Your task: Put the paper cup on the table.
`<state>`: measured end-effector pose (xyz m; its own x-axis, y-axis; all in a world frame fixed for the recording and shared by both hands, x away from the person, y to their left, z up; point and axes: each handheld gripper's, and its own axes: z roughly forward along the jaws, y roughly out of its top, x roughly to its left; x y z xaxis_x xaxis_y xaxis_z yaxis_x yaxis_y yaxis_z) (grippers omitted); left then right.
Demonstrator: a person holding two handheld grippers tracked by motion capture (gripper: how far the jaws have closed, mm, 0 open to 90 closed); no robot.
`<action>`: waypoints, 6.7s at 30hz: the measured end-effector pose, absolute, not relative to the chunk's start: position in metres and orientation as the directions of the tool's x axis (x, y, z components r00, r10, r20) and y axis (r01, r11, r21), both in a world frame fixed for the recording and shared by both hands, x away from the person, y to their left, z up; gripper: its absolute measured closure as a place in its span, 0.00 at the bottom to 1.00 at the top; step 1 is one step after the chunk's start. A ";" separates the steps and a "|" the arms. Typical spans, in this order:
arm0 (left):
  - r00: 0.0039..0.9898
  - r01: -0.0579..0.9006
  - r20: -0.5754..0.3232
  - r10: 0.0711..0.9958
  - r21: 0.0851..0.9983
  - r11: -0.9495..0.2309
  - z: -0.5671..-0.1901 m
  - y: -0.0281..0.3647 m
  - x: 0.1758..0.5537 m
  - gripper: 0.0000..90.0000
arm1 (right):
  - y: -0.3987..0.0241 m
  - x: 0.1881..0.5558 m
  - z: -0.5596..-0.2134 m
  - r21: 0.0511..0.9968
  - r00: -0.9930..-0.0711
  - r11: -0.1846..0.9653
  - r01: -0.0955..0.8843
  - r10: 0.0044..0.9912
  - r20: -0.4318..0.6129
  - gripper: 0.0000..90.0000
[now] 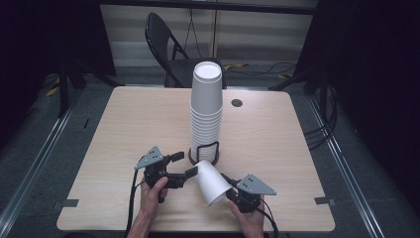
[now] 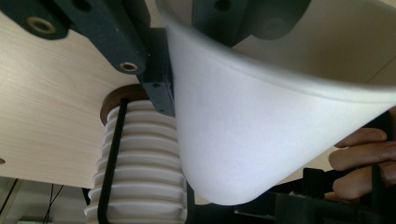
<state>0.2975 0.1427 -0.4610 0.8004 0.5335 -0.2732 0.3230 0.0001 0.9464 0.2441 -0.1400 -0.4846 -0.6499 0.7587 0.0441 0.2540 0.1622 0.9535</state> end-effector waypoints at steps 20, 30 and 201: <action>0.896 0.136 -0.014 0.444 0.960 -0.244 -0.464 0.125 0.279 0.17 | -0.160 0.251 -0.474 0.906 -0.679 0.213 0.365 0.727 0.102 0.96; 0.925 0.015 0.123 0.360 0.934 -0.357 -0.467 0.116 0.270 0.17 | -0.164 0.262 -0.467 0.863 -0.714 0.291 0.412 0.692 0.107 0.96; 0.685 0.235 -0.124 0.718 0.970 -0.056 -0.424 0.186 0.356 0.09 | -0.208 0.250 -0.495 0.973 -0.249 0.014 0.230 0.967 0.045 0.15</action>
<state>0.3560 0.1863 -0.4238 0.6849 0.7180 -0.1243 0.2352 -0.0563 0.9703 0.2501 -0.2076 -0.4948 -0.2492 0.9674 0.0451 0.2297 0.0138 0.9732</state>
